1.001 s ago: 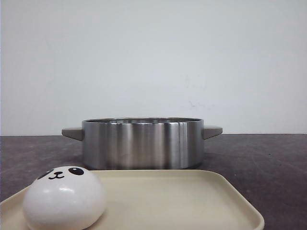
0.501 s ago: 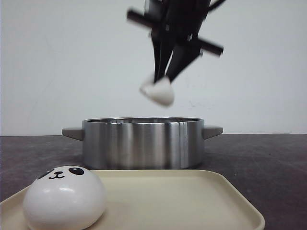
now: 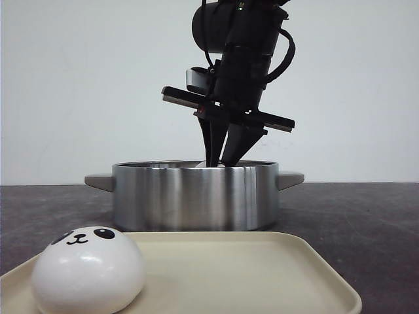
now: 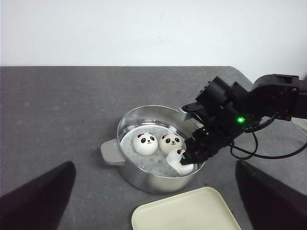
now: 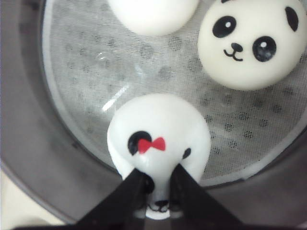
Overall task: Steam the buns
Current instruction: 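Carry the bun with the right gripper into the pot, then open the right gripper to drop the bun and withdraw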
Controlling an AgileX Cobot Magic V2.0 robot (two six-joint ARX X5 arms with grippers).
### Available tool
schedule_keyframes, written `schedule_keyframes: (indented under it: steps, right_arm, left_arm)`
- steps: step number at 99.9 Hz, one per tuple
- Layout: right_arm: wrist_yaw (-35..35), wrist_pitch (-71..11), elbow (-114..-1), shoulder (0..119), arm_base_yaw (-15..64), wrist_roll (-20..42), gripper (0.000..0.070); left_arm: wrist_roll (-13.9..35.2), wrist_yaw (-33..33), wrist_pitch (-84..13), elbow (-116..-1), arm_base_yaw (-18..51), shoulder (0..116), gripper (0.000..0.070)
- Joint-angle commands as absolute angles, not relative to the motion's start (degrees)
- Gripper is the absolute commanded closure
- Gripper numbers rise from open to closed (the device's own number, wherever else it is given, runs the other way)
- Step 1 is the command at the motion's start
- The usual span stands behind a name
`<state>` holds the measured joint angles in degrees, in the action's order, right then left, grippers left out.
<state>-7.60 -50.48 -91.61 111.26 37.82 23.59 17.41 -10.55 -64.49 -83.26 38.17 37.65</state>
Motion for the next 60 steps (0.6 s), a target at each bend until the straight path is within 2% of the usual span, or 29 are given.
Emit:
schedule_keyframes:
  steps: [1, 10, 14, 28, 34, 51, 60]
  right_arm:
    - [-7.62, -50.76, -92.47, 112.40, 38.00, 25.28, 0.0696]
    - [-7.60, -52.01, -92.47, 112.40, 37.67, 25.34, 0.0693]
    - [-7.57, -52.64, -92.47, 112.40, 37.60, 25.28, 0.0670]
    - [-7.57, -53.76, -92.47, 112.40, 37.36, 25.28, 0.0424]
    - [-7.60, -53.91, -92.47, 112.40, 37.36, 25.28, 0.0365]
    - [-7.57, -54.00, -92.47, 112.40, 37.36, 25.32, 0.0343]
    - [-7.57, -53.89, -92.47, 112.40, 37.36, 25.41, 0.0292]
  left_arm:
    - [17.65, -10.46, -63.92, -84.05, 38.65, 38.15, 0.0000]
    - [17.65, -10.46, -63.92, -84.05, 38.65, 38.15, 0.0000]
    - [17.67, -10.46, -63.92, -84.05, 38.65, 38.15, 0.0000]
    - [17.65, -10.46, -63.92, -84.05, 38.65, 38.15, 0.0000]
    - [17.65, -10.44, -63.92, -84.05, 38.65, 38.15, 0.0000]
    - [17.72, -9.89, -63.92, -84.05, 38.65, 38.15, 0.0000]
    - [18.20, -9.80, -63.94, -84.05, 38.65, 38.15, 0.0000]
